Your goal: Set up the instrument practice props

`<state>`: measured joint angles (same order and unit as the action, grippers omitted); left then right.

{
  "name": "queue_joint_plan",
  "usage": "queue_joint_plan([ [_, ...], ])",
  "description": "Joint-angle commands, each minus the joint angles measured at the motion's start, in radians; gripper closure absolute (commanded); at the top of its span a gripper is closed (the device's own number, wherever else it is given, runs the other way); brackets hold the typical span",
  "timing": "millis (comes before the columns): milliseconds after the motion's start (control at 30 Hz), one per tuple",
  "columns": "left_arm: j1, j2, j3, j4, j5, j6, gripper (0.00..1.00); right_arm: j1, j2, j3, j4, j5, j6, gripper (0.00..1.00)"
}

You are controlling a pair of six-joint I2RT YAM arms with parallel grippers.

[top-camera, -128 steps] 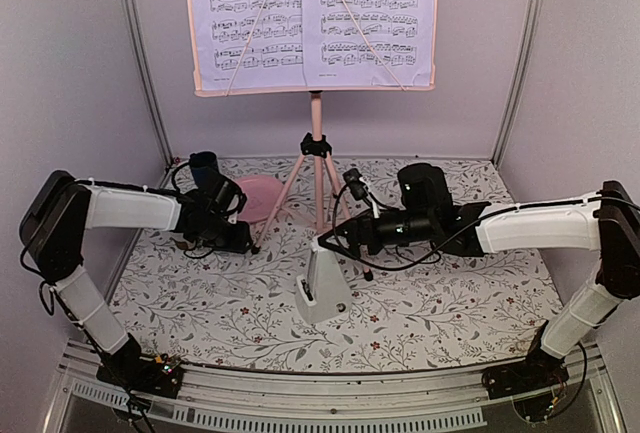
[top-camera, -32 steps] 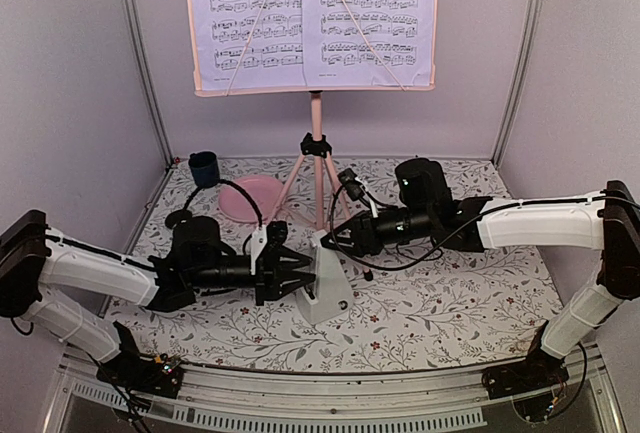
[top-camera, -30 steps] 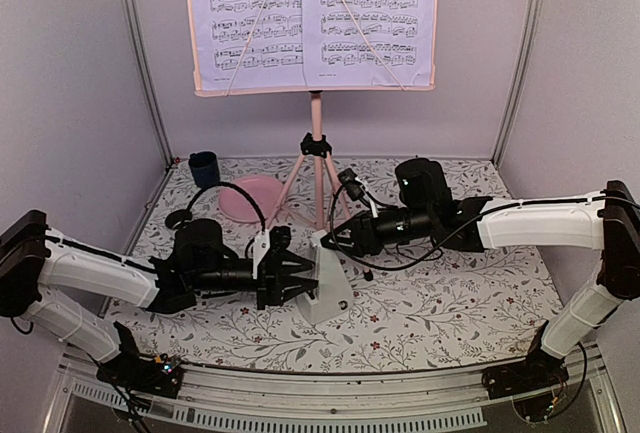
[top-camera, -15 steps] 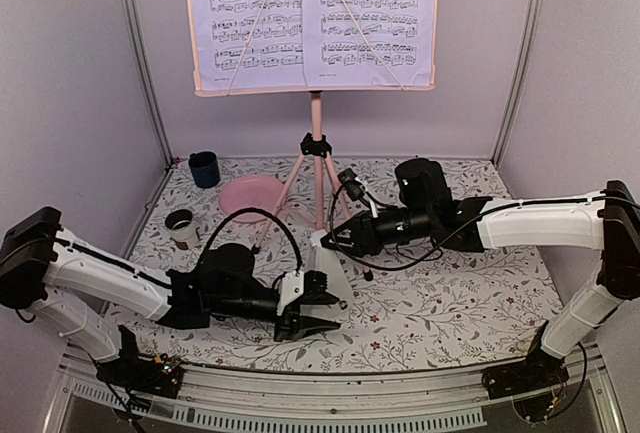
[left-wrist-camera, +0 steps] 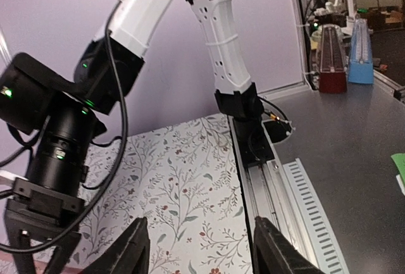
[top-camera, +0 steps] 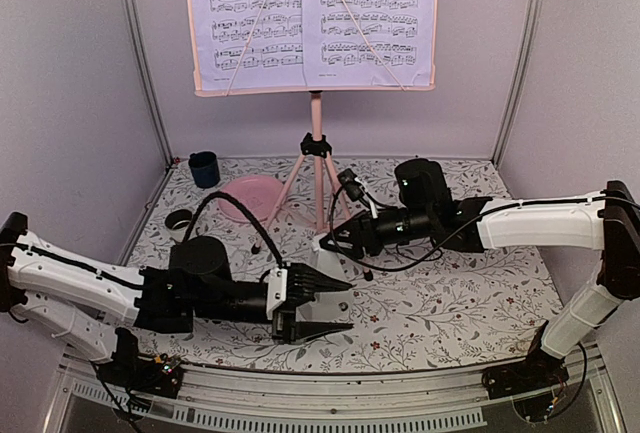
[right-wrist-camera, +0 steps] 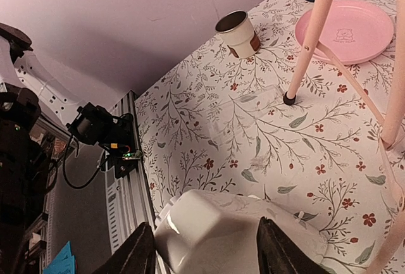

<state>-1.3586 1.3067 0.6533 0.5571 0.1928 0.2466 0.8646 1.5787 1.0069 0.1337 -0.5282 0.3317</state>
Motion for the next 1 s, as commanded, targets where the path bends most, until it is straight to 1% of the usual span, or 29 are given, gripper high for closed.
queue_joint_plan([
  [0, 0.034, -0.097, -0.047, 0.042, -0.072, -0.038, 0.43, 0.004, -0.046, 0.002, -0.001, 0.016, -0.013, 0.41],
  [167, 0.141, -0.177, -0.090, 0.039, -0.088, -0.167, 0.44, 0.004, -0.095, 0.021, -0.007, 0.014, -0.023, 0.25],
  [267, 0.212, -0.234, -0.137, 0.049, -0.102, -0.247, 0.43, 0.004, -0.123, 0.024, -0.015, 0.027, -0.024, 0.19],
  [400, 0.322, -0.299, -0.209, 0.042, -0.138, -0.365, 0.45, 0.004, -0.150, 0.012, -0.042, 0.063, -0.022, 0.19],
  [533, 0.461, -0.355, -0.268, 0.015, -0.098, -0.495, 0.46, 0.002, -0.175, -0.029, -0.055, 0.098, -0.014, 0.19],
  [600, 0.530, -0.357, -0.269, -0.039, -0.096, -0.556, 0.46, -0.012, -0.188, -0.062, -0.046, 0.102, -0.007, 0.17],
  [700, 0.628, -0.338, -0.226, -0.149, -0.084, -0.619, 0.45, -0.057, -0.216, -0.107, -0.025, 0.090, -0.007, 0.11],
  [733, 0.656, -0.329, -0.201, -0.197, -0.089, -0.639, 0.43, -0.072, -0.229, -0.117, -0.022, 0.096, -0.016, 0.09],
  [800, 0.721, -0.308, -0.163, -0.264, -0.079, -0.678, 0.35, -0.110, -0.259, -0.143, -0.010, 0.120, -0.032, 0.02],
  [933, 0.867, -0.251, -0.109, -0.330, -0.006, -0.734, 0.21, -0.230, -0.314, -0.190, 0.020, 0.110, -0.026, 0.01],
  [967, 0.908, -0.236, -0.096, -0.339, 0.008, -0.747, 0.13, -0.265, -0.327, -0.199, 0.023, 0.109, -0.026, 0.01],
])
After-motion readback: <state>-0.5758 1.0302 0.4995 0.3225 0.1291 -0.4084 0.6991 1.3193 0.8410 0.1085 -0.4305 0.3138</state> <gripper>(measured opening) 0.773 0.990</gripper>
